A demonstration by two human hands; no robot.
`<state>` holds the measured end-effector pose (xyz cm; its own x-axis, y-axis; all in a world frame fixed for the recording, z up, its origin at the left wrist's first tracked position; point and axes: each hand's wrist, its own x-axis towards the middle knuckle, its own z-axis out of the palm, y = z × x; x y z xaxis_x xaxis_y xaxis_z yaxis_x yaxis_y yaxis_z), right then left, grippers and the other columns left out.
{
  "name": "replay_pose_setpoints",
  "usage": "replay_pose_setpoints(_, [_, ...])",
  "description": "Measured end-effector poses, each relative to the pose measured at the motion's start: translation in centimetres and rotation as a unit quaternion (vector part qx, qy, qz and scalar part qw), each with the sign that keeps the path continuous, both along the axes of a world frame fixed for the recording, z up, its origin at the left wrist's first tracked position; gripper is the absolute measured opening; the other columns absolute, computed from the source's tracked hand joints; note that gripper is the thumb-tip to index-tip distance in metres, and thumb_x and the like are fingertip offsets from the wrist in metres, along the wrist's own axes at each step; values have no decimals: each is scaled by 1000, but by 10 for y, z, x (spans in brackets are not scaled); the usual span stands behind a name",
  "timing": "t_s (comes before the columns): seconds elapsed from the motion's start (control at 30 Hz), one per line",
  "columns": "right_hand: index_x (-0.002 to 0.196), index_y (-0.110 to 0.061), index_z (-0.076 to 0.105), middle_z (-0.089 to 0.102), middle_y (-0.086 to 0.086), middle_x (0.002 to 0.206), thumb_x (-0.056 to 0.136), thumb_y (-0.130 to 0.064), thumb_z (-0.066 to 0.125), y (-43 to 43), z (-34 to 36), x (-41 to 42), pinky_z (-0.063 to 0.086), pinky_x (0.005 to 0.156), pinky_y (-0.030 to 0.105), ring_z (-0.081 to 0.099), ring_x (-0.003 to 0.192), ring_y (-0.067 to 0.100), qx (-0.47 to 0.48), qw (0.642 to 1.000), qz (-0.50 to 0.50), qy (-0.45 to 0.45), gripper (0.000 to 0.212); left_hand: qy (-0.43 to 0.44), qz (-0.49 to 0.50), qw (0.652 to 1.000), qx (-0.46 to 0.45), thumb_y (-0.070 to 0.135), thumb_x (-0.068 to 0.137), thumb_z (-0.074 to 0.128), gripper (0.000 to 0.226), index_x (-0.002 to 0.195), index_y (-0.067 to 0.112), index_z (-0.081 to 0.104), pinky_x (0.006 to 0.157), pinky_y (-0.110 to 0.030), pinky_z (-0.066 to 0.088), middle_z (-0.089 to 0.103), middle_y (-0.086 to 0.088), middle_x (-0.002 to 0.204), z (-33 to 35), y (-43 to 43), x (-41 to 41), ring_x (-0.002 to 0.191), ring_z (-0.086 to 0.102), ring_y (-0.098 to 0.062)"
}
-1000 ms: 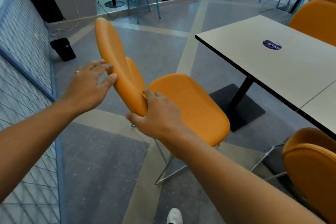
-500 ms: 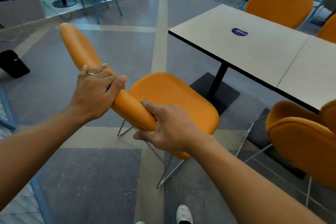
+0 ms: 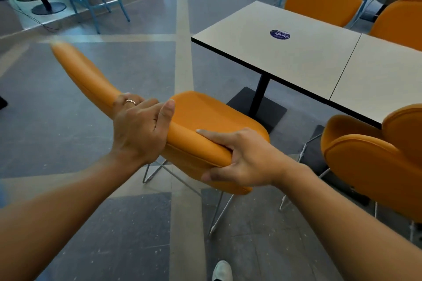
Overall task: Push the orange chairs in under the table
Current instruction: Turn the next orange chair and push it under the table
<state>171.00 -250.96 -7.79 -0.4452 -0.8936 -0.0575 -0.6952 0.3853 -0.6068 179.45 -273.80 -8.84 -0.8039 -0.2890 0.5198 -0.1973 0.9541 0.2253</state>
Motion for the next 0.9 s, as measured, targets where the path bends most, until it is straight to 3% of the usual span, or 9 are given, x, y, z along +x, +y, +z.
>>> replay_pose_setpoints(0.13, [151, -44, 39, 62, -8, 134, 71, -66, 75, 40, 2, -23, 52, 94, 38, 60, 114, 12, 4, 998, -22, -59, 91, 3, 2, 1000, 4, 39, 103, 27, 48, 67, 24, 54, 91, -47, 34, 58, 4, 70, 2, 42, -16, 76, 53, -25])
replay_pose_setpoints(0.3, [146, -42, 47, 59, -13, 135, 71, -51, 85, 80, 5, -48, 52, 94, 24, 58, 116, 8, 1, 994, -54, -92, 84, -19, 10, 1000, -2, 43, 103, 26, 51, 66, 24, 56, 86, -42, 32, 63, 3, 74, 3, 79, -37, 77, 54, -24])
replay_pose_setpoints(0.4, [145, -45, 47, 57, -13, 136, 71, -52, 85, 98, 5, -62, 54, 95, 31, 58, 117, 12, 6, 992, -58, -108, 84, -27, 4, 1000, 6, 45, 102, 24, 50, 67, 26, 54, 87, -42, 32, 63, 4, 76, 4, 97, -47, 75, 49, -17])
replay_pose_setpoints(0.67, [140, -50, 51, 60, -17, 132, 64, -61, 85, 135, 1, -92, 56, 96, 41, 61, 116, 14, 7, 984, -78, -159, 85, -63, 0, 998, 10, 53, 100, 19, 48, 69, 29, 45, 92, -42, 33, 61, 6, 84, 3, 134, -62, 84, 50, -18])
replay_pose_setpoints(0.8, [140, -47, 53, 61, -17, 130, 61, -63, 84, 141, -5, -90, 57, 95, 42, 61, 116, 14, -11, 981, -91, -170, 86, -91, -44, 995, -2, 59, 98, 19, 46, 79, 30, 49, 92, -41, 31, 61, 5, 90, 6, 130, -54, 90, 51, -18])
replay_pose_setpoints(0.9, [140, -44, 54, 62, -18, 127, 65, -60, 83, 137, -1, -82, 56, 96, 41, 61, 114, 13, -7, 980, -107, -166, 82, -152, -133, 979, 7, 70, 91, 19, 57, 106, 32, 59, 97, -40, 29, 62, 6, 107, 18, 108, -41, 102, 52, -17])
